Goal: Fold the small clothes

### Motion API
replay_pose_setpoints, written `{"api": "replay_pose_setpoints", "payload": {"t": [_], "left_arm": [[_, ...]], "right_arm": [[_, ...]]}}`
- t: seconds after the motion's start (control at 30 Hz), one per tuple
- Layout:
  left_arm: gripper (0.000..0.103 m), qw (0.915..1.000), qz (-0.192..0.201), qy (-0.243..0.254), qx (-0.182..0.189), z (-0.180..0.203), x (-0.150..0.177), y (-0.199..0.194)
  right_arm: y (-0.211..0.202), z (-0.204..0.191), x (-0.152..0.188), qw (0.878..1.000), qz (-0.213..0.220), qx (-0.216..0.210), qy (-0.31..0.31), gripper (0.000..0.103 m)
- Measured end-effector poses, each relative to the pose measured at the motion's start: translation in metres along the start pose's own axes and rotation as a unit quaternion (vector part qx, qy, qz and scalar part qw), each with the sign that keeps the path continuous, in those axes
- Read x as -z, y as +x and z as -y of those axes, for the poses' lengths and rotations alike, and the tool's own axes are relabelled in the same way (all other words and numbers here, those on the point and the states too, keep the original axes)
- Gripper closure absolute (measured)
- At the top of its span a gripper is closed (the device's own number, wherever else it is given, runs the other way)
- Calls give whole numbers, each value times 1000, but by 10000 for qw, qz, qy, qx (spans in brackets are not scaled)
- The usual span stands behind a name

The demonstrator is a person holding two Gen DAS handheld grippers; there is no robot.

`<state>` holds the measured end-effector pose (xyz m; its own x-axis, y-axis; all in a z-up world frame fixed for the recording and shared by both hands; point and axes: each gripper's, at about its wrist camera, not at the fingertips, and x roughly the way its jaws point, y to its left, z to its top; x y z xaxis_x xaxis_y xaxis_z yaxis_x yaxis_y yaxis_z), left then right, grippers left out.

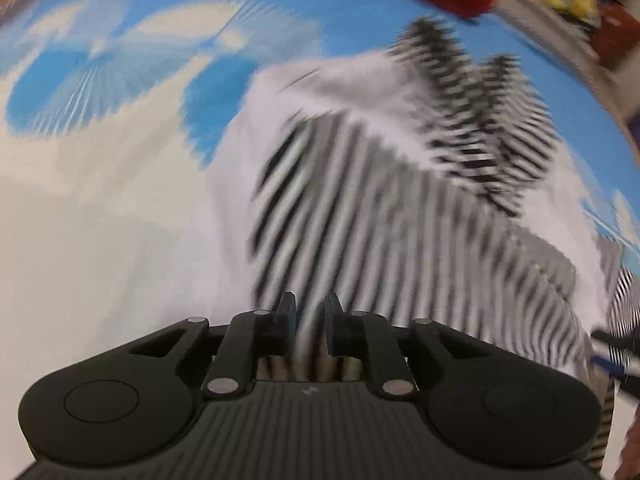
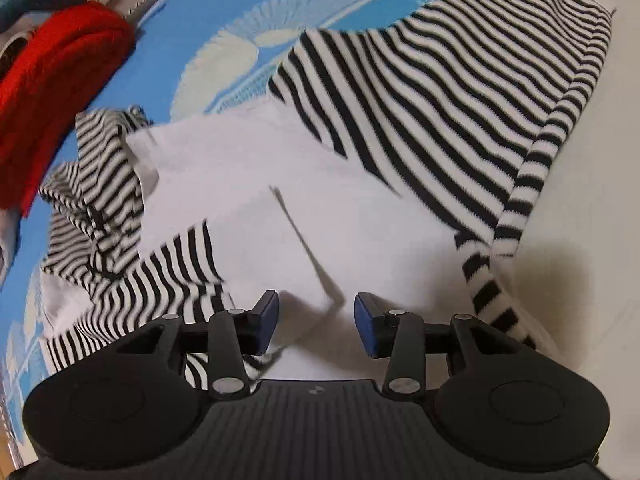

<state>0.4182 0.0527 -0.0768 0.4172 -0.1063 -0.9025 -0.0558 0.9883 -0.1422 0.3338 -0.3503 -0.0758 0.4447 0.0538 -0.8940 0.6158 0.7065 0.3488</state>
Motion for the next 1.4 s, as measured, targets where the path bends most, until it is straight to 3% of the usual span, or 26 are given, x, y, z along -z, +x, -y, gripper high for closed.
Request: {"api": "replay_pose_setpoints", "payload": {"t": [0.07,0.13,0.2,0.3,0.5,0.73,0.93,1.03,1.4], "left_arm": [[79,9985,81,511,177,18,5,-2],[76,9954,-248,857,344,31,14,11],[76,9936,-541,949,270,36,23,23],[76,9919,-289,1228,124,47,20,11],[69,9931,4,1134,307,49,11,-9],[69,9928,125,1185,136,50,13,-10],[69,9935,153,1117,124,49,11,-12],[69,9932,142,1147,123,49,11,-12],[69,9942,144,1059,118,45,8,-12]], "right_arm": [[-8,-7,-3,9994,234,-28,-264,58],[-15,-11,-6,9979,398,-70,-511,58],[-18,-9,-11,9970,462,1,-616,57],[-21,3,-19,9962,408,226,-735,57],[-40,38,-55,9958,726,241,-508,56],[-61,123,-112,9875,1377,745,199,56],[-47,187,-129,9816,1430,981,802,56],[-41,204,-129,9805,1329,853,1172,56],[-42,231,-145,9670,1888,742,1543,56]]}}
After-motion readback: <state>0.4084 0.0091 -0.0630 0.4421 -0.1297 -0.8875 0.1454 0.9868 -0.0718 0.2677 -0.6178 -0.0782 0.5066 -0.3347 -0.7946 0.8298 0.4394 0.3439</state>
